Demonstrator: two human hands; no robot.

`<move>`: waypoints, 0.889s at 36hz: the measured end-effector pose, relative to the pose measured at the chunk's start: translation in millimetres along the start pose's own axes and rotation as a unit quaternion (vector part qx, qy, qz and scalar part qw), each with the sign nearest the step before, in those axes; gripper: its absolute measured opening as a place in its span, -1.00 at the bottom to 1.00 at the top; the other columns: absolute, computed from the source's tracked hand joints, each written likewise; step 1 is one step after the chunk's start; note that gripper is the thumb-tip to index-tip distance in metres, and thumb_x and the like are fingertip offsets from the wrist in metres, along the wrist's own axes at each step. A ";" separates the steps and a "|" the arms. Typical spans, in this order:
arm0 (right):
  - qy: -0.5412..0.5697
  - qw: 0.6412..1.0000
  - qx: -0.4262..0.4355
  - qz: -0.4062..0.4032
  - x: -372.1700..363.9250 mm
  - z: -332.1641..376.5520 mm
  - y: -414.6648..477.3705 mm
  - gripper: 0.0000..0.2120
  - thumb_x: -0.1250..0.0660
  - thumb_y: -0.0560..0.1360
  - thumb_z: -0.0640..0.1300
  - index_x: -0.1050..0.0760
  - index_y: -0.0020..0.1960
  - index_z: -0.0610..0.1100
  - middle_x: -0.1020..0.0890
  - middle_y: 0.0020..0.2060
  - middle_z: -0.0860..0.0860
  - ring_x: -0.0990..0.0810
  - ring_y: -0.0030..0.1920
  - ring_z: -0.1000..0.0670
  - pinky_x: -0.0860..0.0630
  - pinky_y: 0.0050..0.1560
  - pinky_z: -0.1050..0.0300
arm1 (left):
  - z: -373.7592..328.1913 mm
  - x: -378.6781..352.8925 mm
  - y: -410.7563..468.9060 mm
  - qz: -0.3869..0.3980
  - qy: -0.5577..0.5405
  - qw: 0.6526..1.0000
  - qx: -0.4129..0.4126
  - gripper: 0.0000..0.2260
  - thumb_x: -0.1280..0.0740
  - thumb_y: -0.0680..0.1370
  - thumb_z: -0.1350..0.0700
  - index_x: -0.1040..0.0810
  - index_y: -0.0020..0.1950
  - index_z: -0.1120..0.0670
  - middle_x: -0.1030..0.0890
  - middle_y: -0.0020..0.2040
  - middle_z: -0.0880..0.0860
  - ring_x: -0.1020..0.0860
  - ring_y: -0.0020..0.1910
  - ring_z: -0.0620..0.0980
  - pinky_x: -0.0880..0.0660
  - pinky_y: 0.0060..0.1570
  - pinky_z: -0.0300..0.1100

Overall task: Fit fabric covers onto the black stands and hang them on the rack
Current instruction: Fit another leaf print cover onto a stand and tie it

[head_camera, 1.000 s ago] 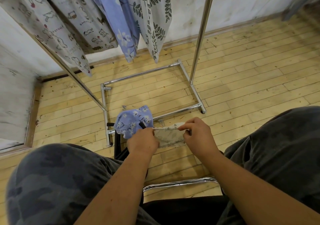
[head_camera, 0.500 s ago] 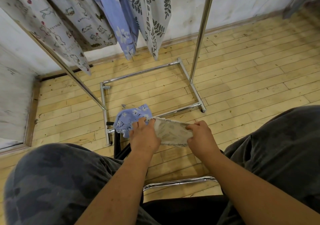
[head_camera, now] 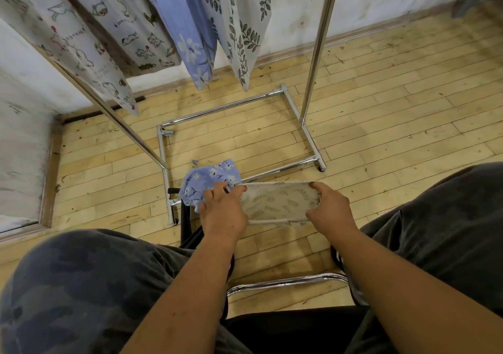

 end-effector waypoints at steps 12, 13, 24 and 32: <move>0.164 0.981 -0.104 -0.004 -23.1 -27.4 27.4 -0.39 -0.33 0.50 -0.40 -0.42 0.47 0.01 -0.57 0.15 -0.06 -0.57 0.05 -0.07 -0.42 -0.36 0.39 | -7.7 -29.3 17.3 0.073 -0.151 0.985 -0.040 -0.28 -0.22 0.60 0.38 -0.10 0.66 -0.12 -0.30 0.59 0.08 -0.60 0.11 0.25 -0.54 -0.11 0.01; 0.174 0.979 -0.109 -0.004 -24.9 -27.0 30.0 -0.40 -0.33 0.51 -0.38 -0.42 0.48 0.02 -0.57 0.16 -0.06 -0.56 0.04 -0.05 -0.38 -0.38 0.40 | -8.8 -30.9 17.9 0.076 -0.162 0.983 -0.041 -0.27 -0.21 0.59 0.39 -0.09 0.67 -0.11 -0.30 0.59 0.08 -0.60 0.10 0.27 -0.49 -0.16 -0.03; 0.107 0.983 -0.124 0.088 -65.7 -33.3 44.5 -0.34 -0.39 0.51 -0.35 -0.34 0.53 0.03 -0.57 0.27 -0.04 -0.59 0.09 -0.02 -0.52 -0.24 0.35 | -0.6 -58.4 42.1 0.078 -0.296 0.952 0.025 -0.29 -0.29 0.53 0.29 -0.19 0.61 -0.14 -0.52 0.42 0.01 -0.57 0.27 0.11 -0.60 0.17 0.14; -0.003 0.990 -0.064 0.128 -86.4 -37.6 58.2 -0.41 -0.47 0.46 -0.19 -0.45 0.45 0.08 -0.51 0.21 -0.04 -0.55 0.18 -0.07 -0.65 0.16 -0.05 | 7.8 -79.1 64.7 0.092 -0.345 0.931 0.079 -0.29 -0.32 0.53 0.34 -0.21 0.61 -0.06 -0.57 0.23 0.01 -0.54 -0.02 0.02 -0.46 -0.25 -0.31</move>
Point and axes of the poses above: each hand's wrist, its own y-axis towards the middle knuckle, its own x-axis out of the back of the hand, z = x × y, the point moved 4 cm from there along y, towards the middle knuckle
